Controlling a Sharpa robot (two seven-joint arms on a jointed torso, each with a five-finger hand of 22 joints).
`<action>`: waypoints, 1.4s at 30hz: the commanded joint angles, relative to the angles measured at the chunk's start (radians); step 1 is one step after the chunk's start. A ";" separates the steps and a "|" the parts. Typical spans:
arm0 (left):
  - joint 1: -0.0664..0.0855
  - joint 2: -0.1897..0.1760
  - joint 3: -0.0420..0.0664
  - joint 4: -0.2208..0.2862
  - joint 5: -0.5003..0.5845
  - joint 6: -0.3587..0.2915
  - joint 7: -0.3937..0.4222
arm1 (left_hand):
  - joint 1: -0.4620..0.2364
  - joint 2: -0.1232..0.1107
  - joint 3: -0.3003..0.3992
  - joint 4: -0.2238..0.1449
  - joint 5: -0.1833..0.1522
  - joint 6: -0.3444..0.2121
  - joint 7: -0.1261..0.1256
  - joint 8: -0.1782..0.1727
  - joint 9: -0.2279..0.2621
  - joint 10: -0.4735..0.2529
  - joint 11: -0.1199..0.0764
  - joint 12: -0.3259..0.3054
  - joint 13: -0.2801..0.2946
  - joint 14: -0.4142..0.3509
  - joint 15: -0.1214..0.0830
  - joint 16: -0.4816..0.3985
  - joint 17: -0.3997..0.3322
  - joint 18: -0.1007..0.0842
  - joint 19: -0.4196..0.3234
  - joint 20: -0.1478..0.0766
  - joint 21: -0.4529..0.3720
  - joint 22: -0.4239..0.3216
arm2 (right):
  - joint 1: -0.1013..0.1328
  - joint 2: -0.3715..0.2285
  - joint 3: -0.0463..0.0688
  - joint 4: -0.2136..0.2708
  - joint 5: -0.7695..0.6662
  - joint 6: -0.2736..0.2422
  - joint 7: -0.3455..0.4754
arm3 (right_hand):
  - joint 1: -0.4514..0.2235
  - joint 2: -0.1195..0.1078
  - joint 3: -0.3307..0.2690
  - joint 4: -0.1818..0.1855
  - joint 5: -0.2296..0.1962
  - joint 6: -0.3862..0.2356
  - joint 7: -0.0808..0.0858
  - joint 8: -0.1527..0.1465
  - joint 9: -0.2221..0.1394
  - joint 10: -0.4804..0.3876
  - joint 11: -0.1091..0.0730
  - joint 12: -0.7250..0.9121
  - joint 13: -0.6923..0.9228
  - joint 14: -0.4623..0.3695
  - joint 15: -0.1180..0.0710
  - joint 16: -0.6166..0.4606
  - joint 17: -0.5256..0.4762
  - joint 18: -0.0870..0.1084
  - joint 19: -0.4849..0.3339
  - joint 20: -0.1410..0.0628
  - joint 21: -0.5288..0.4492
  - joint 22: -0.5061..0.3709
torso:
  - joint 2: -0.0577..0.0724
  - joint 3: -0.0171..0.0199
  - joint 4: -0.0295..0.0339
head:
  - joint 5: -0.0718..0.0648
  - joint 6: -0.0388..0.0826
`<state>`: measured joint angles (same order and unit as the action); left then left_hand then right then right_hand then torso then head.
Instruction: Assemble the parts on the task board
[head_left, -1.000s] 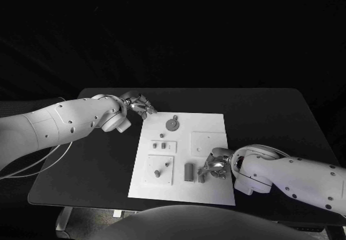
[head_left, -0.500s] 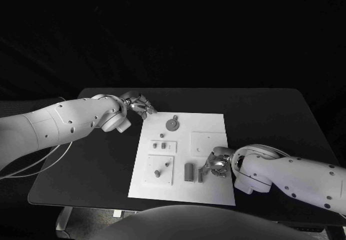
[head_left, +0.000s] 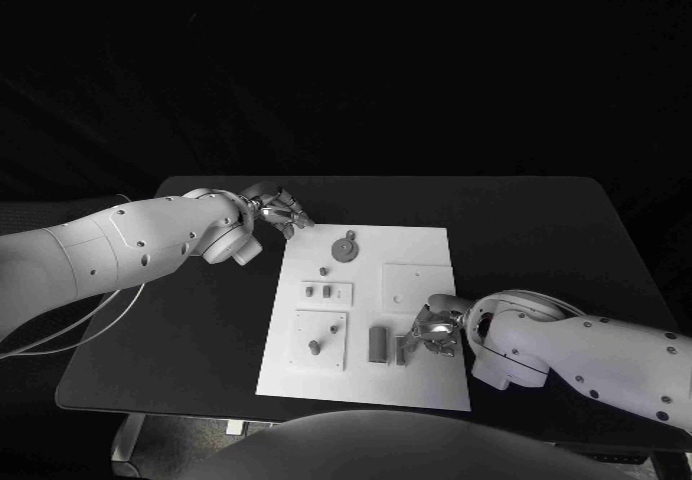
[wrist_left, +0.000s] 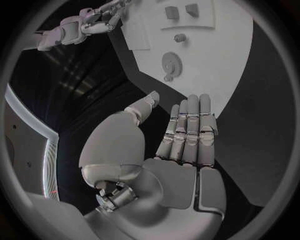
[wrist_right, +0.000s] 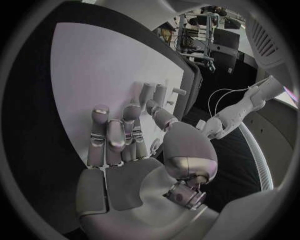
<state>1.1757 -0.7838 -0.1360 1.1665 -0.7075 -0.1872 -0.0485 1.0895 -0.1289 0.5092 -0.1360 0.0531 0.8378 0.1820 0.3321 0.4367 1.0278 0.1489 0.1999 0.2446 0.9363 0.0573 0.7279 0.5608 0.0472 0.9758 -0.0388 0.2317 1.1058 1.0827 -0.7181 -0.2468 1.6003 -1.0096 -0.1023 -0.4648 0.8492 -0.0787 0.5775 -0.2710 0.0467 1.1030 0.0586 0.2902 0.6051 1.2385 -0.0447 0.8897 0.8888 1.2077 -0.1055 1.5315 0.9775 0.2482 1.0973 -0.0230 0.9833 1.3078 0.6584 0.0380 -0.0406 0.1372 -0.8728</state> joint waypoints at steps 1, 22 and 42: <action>0.001 -0.001 0.000 0.002 -0.001 0.010 0.004 | 0.002 0.004 -0.005 0.000 -0.003 -0.004 0.001 -0.005 0.002 -0.004 0.002 0.004 -0.001 0.006 0.002 -0.006 0.001 0.016 0.006 0.000 -0.005 0.001 | -0.001 -0.016 0.000 0.023 -0.061 0.070 0.080 | 0.015 -0.032 0.013 0.000 0.003 0.007 0.003 -0.004 -0.001 0.005 -0.004 0.001 -0.001 0.001 -0.008 -0.004 0.001 0.014 0.003 -0.008 -0.007 -0.002 | 0.000 0.0002 0.0000 | 0.000 0.000; 0.001 0.000 0.000 0.004 -0.001 0.013 0.005 | 0.002 0.004 -0.005 0.000 -0.003 -0.004 0.001 -0.005 0.002 -0.003 0.002 0.004 -0.001 0.006 0.002 -0.007 0.002 0.016 0.006 0.000 -0.005 0.001 | -0.001 -0.010 0.000 0.030 -0.178 0.173 0.053 | 0.066 -0.074 0.030 0.027 0.003 0.018 0.001 0.002 0.003 0.013 -0.006 0.007 0.000 0.019 -0.002 0.001 0.025 0.014 0.009 -0.004 -0.003 0.001 | 0.001 0.0006 0.0002 | -0.001 0.000; 0.001 0.000 0.000 0.003 -0.002 0.016 0.004 | 0.001 0.005 -0.006 0.001 -0.003 -0.003 0.001 -0.004 0.002 -0.002 0.002 0.006 -0.001 0.007 0.002 -0.008 0.004 0.016 0.007 0.000 -0.006 0.002 | -0.012 0.014 0.000 0.013 -0.185 0.171 0.019 | -0.011 -0.037 0.012 0.110 0.003 0.024 -0.004 0.002 0.002 0.021 -0.011 0.005 -0.003 0.036 -0.007 0.003 0.044 0.014 0.012 -0.007 -0.002 0.003 | 0.000 -0.0005 0.0001 | 0.000 0.000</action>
<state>1.1757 -0.7851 -0.1362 1.1671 -0.7078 -0.1830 -0.0489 1.0895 -0.1289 0.5092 -0.1360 0.0531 0.8378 0.1820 0.3321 0.4372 1.0290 0.1476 0.2005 0.2444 0.9363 0.0574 0.7241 0.5630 0.0532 0.9741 -0.0371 0.2317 1.1062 1.0727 -0.7068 -0.2468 1.6135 -1.1816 0.0473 -0.4329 0.8450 -0.1156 0.5893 -0.1653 0.0465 1.1211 0.0552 0.2901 0.6077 1.2495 -0.0553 0.8936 0.8865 1.2377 -0.1135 1.5315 1.0219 0.2479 1.1045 -0.0267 0.9834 1.3074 0.6587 0.0378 -0.0402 0.1369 -0.8728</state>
